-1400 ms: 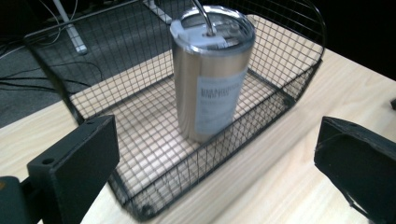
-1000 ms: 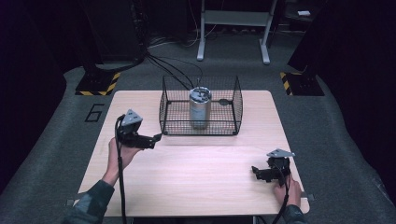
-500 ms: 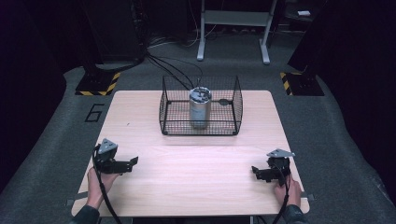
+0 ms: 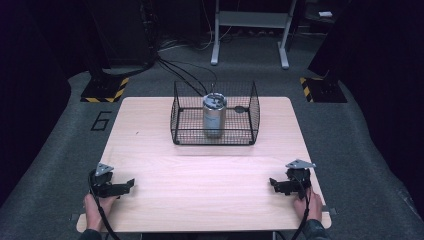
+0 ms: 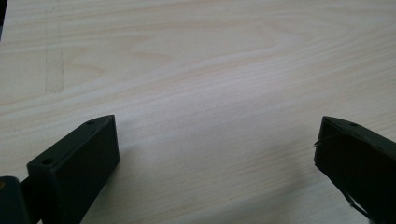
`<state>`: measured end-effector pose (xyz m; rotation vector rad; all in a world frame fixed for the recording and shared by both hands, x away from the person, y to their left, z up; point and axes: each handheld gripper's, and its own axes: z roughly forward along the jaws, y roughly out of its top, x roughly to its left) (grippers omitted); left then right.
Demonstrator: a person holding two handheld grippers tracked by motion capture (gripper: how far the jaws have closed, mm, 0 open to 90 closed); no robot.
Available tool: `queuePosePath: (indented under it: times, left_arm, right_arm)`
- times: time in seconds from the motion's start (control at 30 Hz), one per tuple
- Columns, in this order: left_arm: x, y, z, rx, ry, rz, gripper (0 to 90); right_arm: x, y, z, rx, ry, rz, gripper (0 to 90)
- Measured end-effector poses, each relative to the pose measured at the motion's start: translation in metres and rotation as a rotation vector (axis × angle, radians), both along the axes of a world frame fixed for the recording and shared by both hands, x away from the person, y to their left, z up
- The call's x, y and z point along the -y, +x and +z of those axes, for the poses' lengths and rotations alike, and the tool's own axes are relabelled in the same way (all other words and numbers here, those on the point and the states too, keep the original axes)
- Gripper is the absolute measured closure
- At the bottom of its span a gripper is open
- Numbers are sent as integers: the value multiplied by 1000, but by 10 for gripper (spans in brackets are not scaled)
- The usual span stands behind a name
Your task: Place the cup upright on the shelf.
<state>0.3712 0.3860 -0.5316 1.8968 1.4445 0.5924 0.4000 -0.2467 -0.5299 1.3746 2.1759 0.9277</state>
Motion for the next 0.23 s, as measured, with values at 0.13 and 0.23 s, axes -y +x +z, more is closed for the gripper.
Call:
queuePosePath:
  times: [0.13, 0.23]
  left_arm:
    - [6, 1, -1, -1, 46, 4, 0]
    - [5, 1, -1, -10, 46, -2, 0]
  right_arm:
    - [0, 0, 0, 0, 0, 0, 0]
    - [0, 0, 0, 0, -1, 0, 0]
